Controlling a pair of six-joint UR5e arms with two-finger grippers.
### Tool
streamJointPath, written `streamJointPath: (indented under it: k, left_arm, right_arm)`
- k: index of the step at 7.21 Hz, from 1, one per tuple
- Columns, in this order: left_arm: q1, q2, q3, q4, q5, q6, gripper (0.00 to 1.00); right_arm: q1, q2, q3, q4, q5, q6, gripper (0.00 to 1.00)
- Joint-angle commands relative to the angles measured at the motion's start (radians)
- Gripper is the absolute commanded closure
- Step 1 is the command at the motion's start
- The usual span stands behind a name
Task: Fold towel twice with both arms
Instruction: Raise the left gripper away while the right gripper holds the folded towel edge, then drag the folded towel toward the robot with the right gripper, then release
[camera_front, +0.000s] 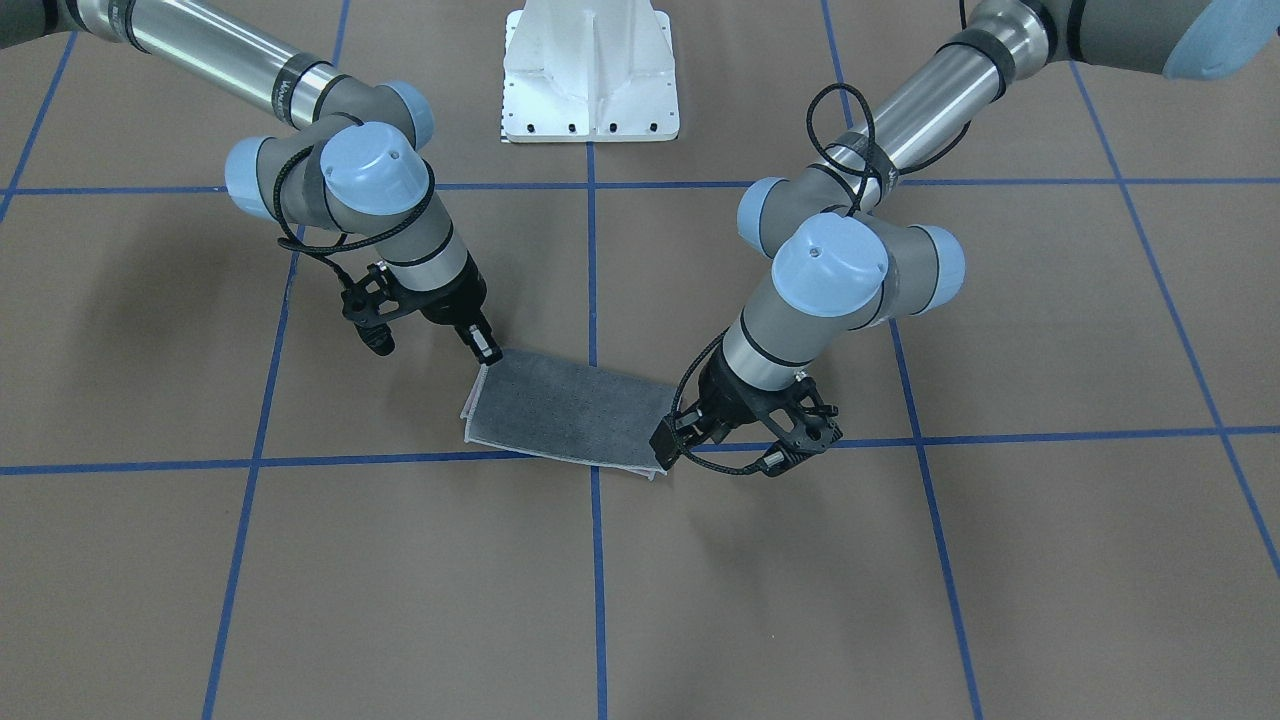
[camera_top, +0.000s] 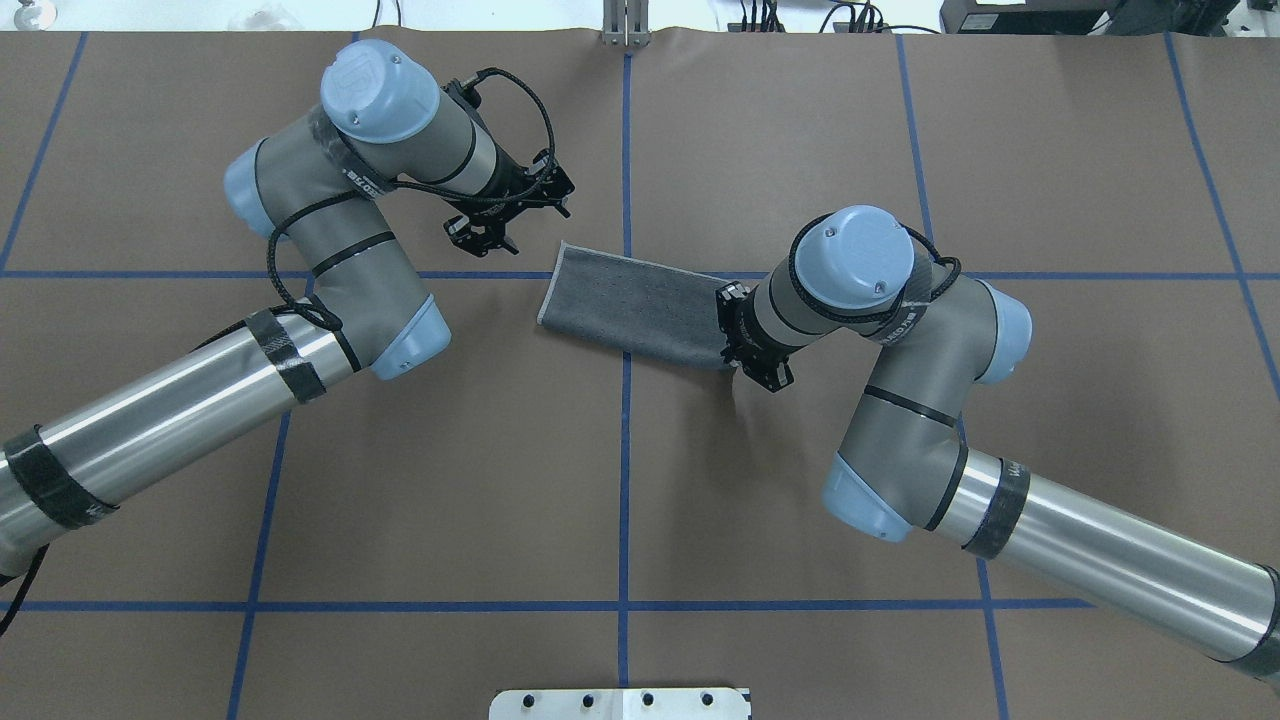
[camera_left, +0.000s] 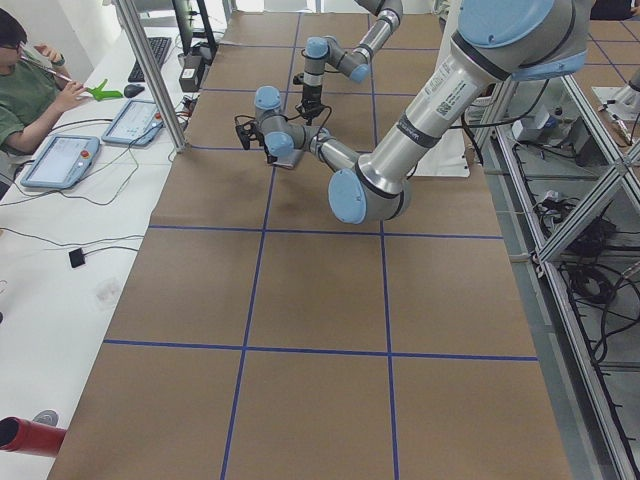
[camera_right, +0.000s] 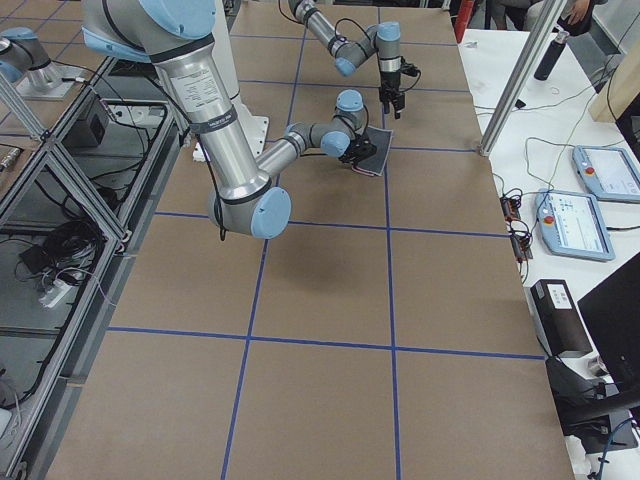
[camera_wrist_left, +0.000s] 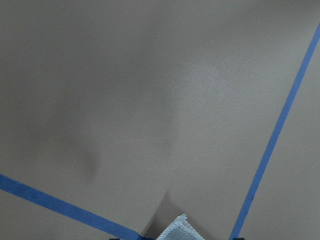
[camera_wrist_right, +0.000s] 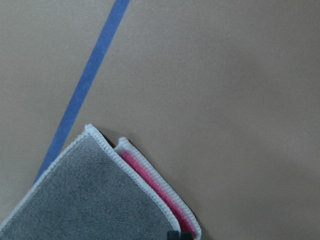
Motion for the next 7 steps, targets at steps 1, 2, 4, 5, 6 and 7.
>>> streamJointPath:
  k: [1,2,4,5,6,7]
  left_arm:
    - [-0.001,0.001,-0.001,0.000,-0.002,0.000,0.20]
    - [-0.003,0.001,-0.001,0.000,-0.002,0.000,0.20]
    - [-0.004,0.002,-0.001,0.000,-0.002,0.000,0.20]
    - [-0.004,0.002,-0.001,0.000,-0.002,-0.003,0.20]
    - [-0.004,0.002,-0.001,0.000,0.000,-0.005,0.20]
    - [-0.006,0.002,-0.001,0.000,-0.002,-0.005,0.20]
  right_arm:
    - [-0.002,-0.012,0.059,0.004,0.018,-0.003,1.00]
    - [-0.024,-0.015,0.099,0.004,0.032,-0.002,1.00]
    - [-0.098,-0.009,0.124,0.004,0.021,0.003,1.00]
    - [-0.124,-0.003,0.131,0.004,0.022,0.003,1.00]
    - [-0.161,0.020,0.133,0.004,0.022,0.003,1.00]
    - [-0.193,0.064,0.124,-0.001,0.021,-0.002,1.00]
